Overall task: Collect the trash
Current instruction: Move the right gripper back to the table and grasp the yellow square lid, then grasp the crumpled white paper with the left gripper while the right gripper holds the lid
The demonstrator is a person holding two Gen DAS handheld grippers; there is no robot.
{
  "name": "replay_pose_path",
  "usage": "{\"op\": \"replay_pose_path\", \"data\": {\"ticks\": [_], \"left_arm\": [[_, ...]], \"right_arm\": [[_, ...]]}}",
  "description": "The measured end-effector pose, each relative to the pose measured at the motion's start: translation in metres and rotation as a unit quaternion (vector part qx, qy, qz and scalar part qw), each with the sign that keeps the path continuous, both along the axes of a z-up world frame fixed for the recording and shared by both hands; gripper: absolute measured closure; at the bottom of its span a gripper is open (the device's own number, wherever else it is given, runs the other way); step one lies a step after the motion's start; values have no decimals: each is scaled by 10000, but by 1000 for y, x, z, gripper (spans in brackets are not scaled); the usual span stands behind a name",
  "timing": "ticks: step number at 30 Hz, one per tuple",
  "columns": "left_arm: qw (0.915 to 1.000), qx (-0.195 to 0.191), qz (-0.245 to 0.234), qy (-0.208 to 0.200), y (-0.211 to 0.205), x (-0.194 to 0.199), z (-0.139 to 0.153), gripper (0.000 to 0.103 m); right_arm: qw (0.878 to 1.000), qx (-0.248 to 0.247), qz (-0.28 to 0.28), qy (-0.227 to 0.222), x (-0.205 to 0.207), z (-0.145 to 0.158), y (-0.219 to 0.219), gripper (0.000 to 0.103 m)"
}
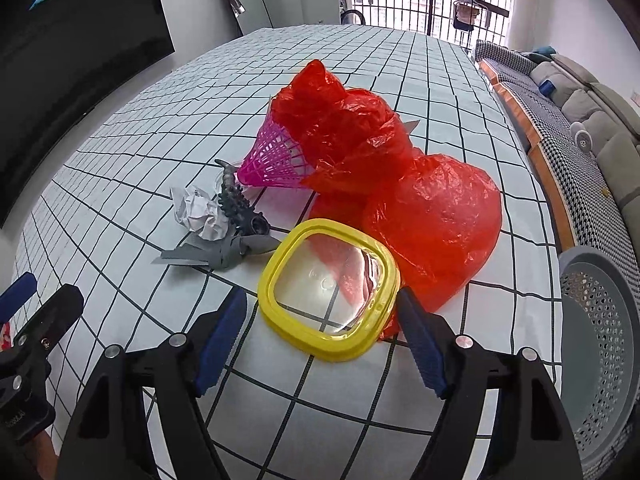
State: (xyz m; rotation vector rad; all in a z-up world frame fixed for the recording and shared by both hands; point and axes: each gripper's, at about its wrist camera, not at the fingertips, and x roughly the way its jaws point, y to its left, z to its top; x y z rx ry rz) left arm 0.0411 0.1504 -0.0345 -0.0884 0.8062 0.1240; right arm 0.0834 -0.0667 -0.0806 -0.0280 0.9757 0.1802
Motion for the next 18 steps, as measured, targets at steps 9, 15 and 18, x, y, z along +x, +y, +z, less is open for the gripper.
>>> {"op": "replay_pose_path", "data": {"ticks": [9, 15, 18], "left_arm": [[10000, -63, 3, 74, -1, 1, -1, 6], [9998, -139, -56, 150, -4, 2, -3, 6], [9998, -131, -75, 161, -7, 3, -2, 6]], "right_arm": [[9999, -75, -9, -116, -1, 0, -2, 34], [9997, 187, 67, -173, -16, 11, -13, 34], [9991, 355, 96, -200, -30, 18, -20, 34]]}}
